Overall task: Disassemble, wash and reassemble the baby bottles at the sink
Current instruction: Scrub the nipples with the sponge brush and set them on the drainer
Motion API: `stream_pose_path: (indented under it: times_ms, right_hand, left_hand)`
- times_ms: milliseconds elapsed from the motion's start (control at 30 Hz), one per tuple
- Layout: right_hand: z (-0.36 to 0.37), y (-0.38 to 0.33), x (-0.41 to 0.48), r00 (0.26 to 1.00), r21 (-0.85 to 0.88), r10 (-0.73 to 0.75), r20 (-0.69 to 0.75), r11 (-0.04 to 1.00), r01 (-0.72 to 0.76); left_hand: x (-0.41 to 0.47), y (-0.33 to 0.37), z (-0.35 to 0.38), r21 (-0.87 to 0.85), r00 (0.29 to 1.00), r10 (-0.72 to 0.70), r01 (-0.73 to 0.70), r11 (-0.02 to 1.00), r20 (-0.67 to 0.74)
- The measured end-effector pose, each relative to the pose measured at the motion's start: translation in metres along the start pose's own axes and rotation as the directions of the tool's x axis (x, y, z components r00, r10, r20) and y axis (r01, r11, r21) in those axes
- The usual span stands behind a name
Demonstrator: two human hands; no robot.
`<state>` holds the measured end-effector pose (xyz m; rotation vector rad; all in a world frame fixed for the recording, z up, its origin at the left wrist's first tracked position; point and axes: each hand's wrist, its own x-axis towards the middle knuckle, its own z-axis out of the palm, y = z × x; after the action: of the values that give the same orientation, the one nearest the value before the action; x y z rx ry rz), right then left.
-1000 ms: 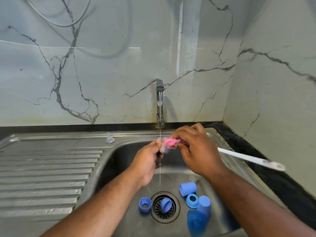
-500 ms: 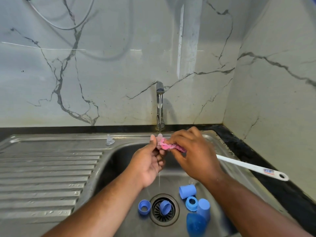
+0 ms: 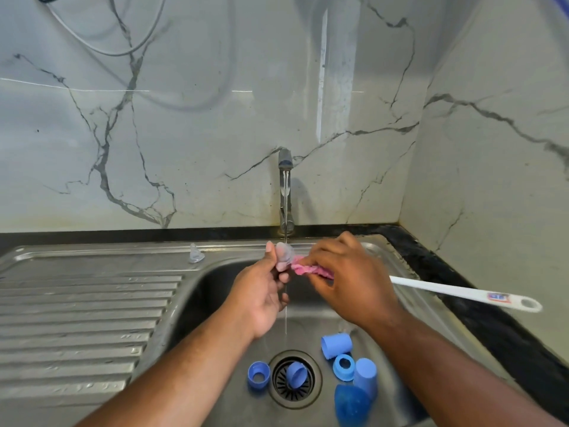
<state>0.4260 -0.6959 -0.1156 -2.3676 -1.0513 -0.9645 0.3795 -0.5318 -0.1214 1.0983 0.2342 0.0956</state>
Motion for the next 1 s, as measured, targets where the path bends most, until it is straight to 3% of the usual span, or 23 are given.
stream_pose_path:
  times_ms: [133, 233, 367, 467, 533, 633, 733, 1000]
  right_hand:
    - [-0.009, -0.006, 0.001, 0.985, 0.134, 0.034, -0.171, 0.991, -0.011]
    - [-0.006, -0.013, 0.0, 0.991, 0.16, -0.068, -0.111, 0.983, 0.085]
    - [0.002, 0.001, -0.001, 1.0, 0.051, 0.003, -0.009, 0.999, -0.002]
    - [-0.003, 0.005, 0.001, 0.99, 0.094, 0.069, -0.12, 0.994, -0.058]
    - [-0.009, -0.004, 0.002, 0.981, 0.179, 0.031, -0.191, 0.984, 0.004]
    - [-0.007, -0.017, 0.0, 0.991, 0.247, -0.063, -0.119, 0.965, 0.091]
    - [-0.001, -0.012, -0.001, 0.999, 0.293, -0.008, -0.049, 0.956, 0.022]
    - [-0.002, 0.003, 0.001, 0.997, 0.168, 0.062, 0.044, 0.983, -0.069]
  left_hand:
    - [0.001, -0.001, -0.001, 0.012, 1.0, -0.015, 0.015, 1.0, 0.012]
    - [0.0, -0.003, 0.0, 0.01, 0.999, -0.028, 0.028, 1.0, 0.029]
    - [-0.003, -0.001, 0.001, 0.031, 1.0, -0.01, 0.01, 0.999, 0.013]
    - [-0.001, -0.001, 0.0, 0.054, 1.0, -0.005, 0.006, 0.999, -0.024]
    - [-0.003, -0.002, 0.002, 0.082, 1.0, -0.015, 0.017, 0.996, -0.022]
    - [-0.007, -0.005, 0.007, 0.098, 1.0, -0.017, 0.015, 0.995, 0.022]
    - [-0.006, -0.007, 0.007, 0.095, 0.999, -0.028, 0.025, 0.995, 0.035]
    - [-0.005, -0.006, 0.003, 0.152, 0.999, -0.027, 0.023, 0.988, 0.023]
